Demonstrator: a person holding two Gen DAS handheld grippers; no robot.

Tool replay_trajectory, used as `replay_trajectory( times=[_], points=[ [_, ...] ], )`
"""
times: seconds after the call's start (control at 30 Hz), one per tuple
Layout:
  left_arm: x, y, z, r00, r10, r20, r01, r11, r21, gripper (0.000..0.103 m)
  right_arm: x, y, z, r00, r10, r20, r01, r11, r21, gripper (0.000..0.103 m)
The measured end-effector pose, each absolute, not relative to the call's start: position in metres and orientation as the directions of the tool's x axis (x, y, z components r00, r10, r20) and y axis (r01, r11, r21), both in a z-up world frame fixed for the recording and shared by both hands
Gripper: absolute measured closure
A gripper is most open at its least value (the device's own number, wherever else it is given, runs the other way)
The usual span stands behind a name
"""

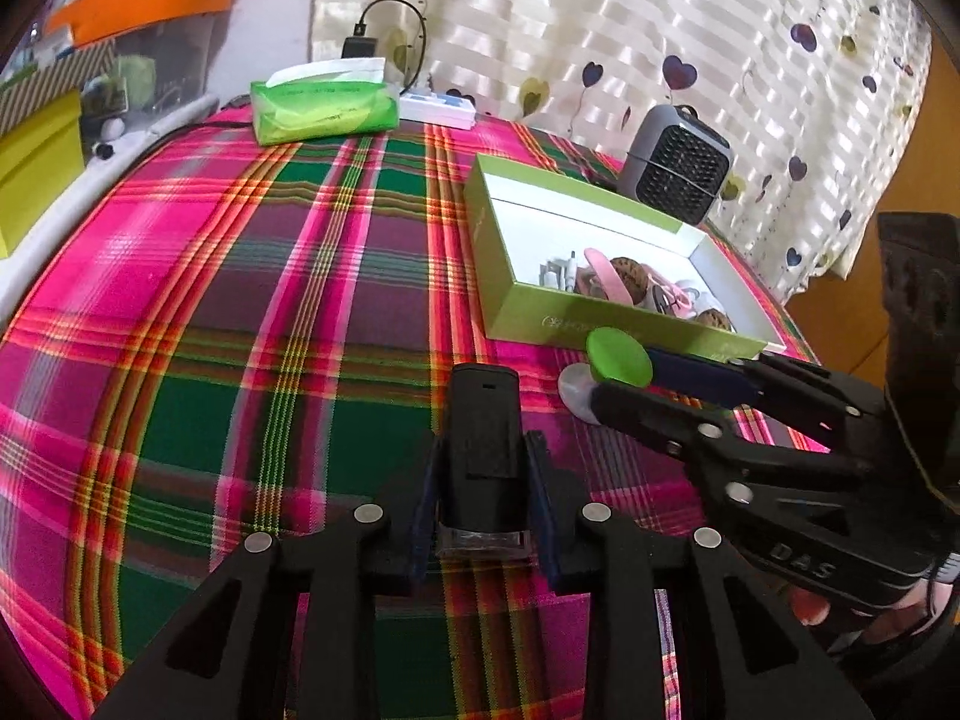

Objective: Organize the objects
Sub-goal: 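Grasp the green suction cup with the right gripper beside the left gripper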

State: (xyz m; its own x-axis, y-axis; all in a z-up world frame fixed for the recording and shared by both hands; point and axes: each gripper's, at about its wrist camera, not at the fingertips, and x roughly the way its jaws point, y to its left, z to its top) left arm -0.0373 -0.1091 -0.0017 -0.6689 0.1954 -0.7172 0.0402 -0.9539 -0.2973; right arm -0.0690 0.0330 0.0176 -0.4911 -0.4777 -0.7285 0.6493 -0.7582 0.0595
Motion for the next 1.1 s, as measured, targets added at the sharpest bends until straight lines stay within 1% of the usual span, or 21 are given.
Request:
replay_trajectory(
  times=[0.37, 0.6, 0.87, 1.1],
  points=[
    [-0.037, -0.109, -0.002, -0.668, 0.223, -0.710, 0.022, -0.948, -0.319, 0.077, -0.077, 0.022, 0.013, -0.493, -0.451, -0.743, 0.643, -0.765, 0.038, 0.067],
    [-0.037, -0.108, -0.001, -0.667, 0.225, -0.710, 0.017, -0.948, -0.316, 0.077, -0.073, 0.026, 0.016, -0.494, -0.468, -0.733, 0.647, -0.761, 0.050, 0.068],
    [-0.031, -0.095, 0.007, -0.693, 0.190, -0.696, -0.003, -0.965, -0.261, 0.077, -0.061, 0.042, 0.027, -0.498, -0.503, -0.706, 0.650, -0.756, 0.081, 0.068],
    [-0.027, -0.072, 0.015, -0.701, 0.200, -0.685, -0.039, -0.969, -0.243, 0.077, -0.054, 0.065, 0.036, -0.517, -0.518, -0.682, 0.636, -0.765, 0.099, 0.068]
  ],
)
